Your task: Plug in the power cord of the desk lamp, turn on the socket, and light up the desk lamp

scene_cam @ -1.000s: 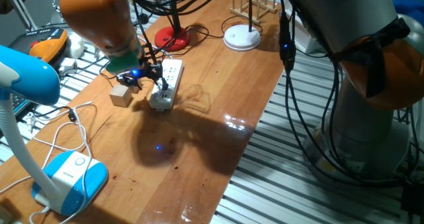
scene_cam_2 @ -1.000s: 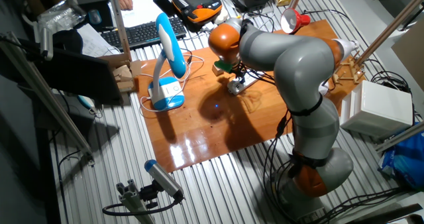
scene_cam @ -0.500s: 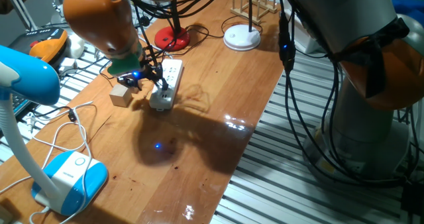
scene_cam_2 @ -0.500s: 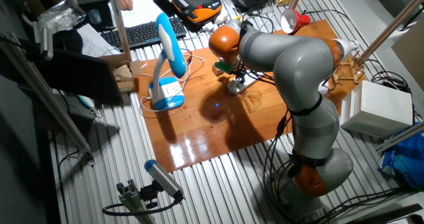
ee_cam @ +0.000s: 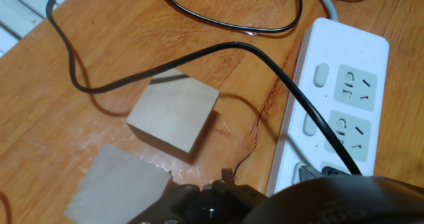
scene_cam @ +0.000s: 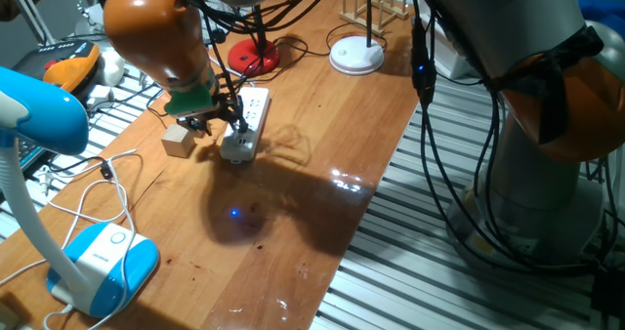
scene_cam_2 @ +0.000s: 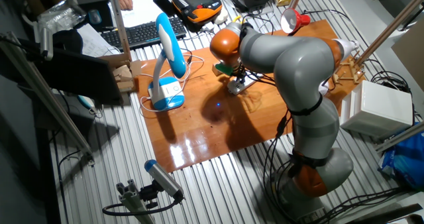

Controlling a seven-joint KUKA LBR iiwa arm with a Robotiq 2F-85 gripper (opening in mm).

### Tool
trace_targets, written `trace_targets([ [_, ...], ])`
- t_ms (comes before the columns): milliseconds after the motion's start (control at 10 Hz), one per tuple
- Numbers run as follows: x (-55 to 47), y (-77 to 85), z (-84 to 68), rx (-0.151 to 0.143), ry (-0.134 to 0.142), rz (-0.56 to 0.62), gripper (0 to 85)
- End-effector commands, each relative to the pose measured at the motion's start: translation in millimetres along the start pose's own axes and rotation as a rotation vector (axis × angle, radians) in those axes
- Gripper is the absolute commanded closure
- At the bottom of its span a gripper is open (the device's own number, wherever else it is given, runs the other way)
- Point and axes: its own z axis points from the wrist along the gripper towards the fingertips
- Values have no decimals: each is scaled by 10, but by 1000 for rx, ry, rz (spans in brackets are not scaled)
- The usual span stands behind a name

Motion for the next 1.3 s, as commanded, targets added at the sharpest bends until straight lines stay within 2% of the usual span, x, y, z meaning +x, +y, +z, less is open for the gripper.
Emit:
trace_targets([
  [0,-1,-8,16,-2,0,1,340],
  [700,15,22,122,-17,8,0,340],
  [1200,-26,26,4,-3,5,-6,340],
])
